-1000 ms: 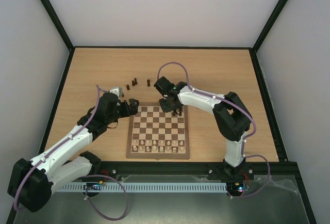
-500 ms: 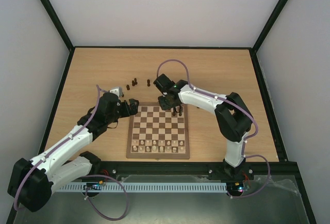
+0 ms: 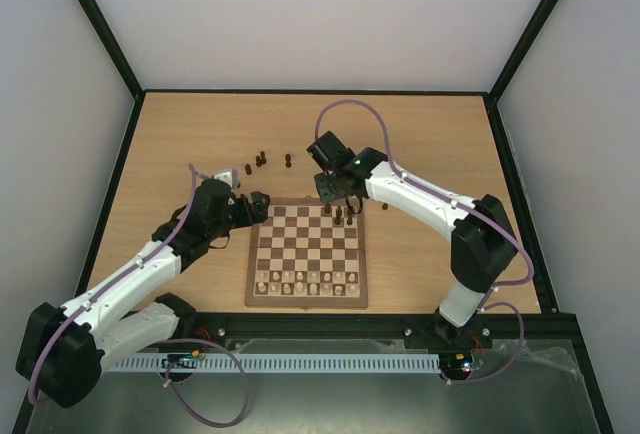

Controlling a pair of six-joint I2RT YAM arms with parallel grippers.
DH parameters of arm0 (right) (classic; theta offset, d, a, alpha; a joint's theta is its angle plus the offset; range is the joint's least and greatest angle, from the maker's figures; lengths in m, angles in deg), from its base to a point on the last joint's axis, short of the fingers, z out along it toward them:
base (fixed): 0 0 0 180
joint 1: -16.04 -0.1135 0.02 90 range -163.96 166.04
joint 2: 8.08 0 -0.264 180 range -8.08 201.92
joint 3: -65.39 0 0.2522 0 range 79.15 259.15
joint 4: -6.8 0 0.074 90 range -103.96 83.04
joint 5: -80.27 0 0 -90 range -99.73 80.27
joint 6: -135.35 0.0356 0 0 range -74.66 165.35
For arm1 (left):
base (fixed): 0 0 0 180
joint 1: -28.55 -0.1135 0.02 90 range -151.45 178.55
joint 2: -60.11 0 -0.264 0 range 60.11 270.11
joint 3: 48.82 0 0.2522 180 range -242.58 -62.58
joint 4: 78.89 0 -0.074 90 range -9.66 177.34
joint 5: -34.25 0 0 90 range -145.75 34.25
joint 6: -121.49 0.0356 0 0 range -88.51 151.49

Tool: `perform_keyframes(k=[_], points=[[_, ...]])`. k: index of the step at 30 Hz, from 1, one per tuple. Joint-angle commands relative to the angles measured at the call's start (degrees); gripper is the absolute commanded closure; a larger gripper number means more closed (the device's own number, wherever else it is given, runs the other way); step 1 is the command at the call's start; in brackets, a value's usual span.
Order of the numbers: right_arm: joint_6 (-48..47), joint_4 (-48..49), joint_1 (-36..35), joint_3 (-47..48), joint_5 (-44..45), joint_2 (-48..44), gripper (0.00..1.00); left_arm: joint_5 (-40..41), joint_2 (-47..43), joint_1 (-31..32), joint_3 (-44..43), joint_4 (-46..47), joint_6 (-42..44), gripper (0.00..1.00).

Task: Set up the chess pieces on the board
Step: Place the chess piece on the chessboard, then pick up the chess piece at the center of the board.

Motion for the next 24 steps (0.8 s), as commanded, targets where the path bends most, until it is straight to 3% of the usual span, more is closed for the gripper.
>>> perform_keyframes(k=[1, 7, 9, 17, 20, 24], points=[[1.9, -5.9, -0.3, -2.5, 2.7, -3.3, 0.69, 0.3, 0.8, 0.2, -0.3, 1.0, 0.3, 0.01], [2.5, -4.9, 0.7, -7.5, 5.6, -7.3, 0.67, -0.3, 0.7, 0.2, -0.3, 1.2, 0.5, 0.0], [2.5, -4.1, 2.0, -9.3, 5.8, -8.2, 0.53, -0.6, 0.4, 0.1, -0.4, 1.1, 0.9, 0.0], [3.0, 0.2, 10.5, -16.1, 2.8, -12.7, 0.22, -1.0, -0.2, 0.2, -0.5, 0.7, 1.0, 0.01], [4.0, 0.9, 12.6, -16.8, 3.5, -12.7, 0.0, -1.3, 0.2, 0.2, -0.6, 0.9, 1.0, 0.0], [4.9, 2.6, 15.5, -18.0, 2.3, -11.2, 0.01, -1.4, 0.1, 0.2, -0.5, 1.1, 1.0, 0.01]])
